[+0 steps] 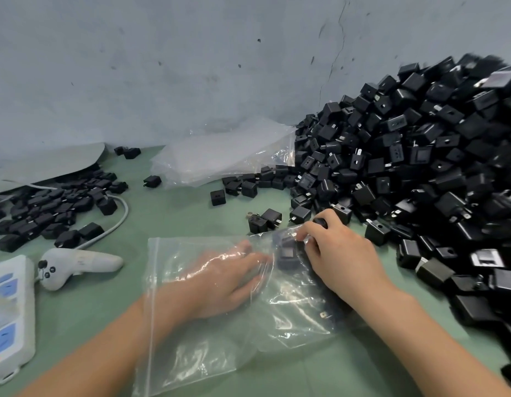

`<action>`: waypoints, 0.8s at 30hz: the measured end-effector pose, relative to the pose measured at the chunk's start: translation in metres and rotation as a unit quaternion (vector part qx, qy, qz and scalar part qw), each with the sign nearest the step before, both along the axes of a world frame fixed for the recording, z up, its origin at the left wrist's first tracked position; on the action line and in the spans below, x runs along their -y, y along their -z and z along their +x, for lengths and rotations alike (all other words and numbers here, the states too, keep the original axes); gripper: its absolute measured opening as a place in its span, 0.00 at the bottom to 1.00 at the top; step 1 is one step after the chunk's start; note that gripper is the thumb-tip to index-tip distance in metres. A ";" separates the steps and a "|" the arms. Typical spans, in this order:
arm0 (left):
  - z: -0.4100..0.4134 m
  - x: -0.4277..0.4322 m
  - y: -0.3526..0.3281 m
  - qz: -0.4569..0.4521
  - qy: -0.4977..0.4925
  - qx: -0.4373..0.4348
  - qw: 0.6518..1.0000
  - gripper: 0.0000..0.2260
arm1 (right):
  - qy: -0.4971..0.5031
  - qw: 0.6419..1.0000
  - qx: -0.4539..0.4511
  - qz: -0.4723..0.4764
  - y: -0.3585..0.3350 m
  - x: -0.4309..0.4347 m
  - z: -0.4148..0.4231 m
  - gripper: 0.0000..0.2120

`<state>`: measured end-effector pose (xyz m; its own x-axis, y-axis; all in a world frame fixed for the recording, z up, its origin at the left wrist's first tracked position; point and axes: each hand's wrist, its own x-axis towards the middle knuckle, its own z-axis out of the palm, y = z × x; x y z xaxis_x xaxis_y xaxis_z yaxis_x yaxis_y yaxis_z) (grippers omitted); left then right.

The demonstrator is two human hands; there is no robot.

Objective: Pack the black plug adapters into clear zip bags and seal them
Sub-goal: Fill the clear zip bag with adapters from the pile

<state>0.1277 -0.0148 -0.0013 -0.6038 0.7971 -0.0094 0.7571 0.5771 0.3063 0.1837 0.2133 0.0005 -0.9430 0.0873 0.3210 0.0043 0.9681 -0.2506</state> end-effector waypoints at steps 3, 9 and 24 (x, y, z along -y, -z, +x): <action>0.002 0.002 -0.002 0.031 0.024 -0.032 0.999 0.14 | -0.002 1.000 -0.004 -0.005 0.001 0.000 0.000 0.08; 0.010 -0.001 -0.011 0.036 0.067 -0.017 0.997 0.16 | -0.009 1.000 -0.022 -0.013 0.003 -0.001 -0.001 0.06; 0.005 -0.002 -0.011 0.049 0.155 -0.094 0.982 0.27 | -0.007 1.000 -0.023 0.006 0.004 0.000 -0.002 0.05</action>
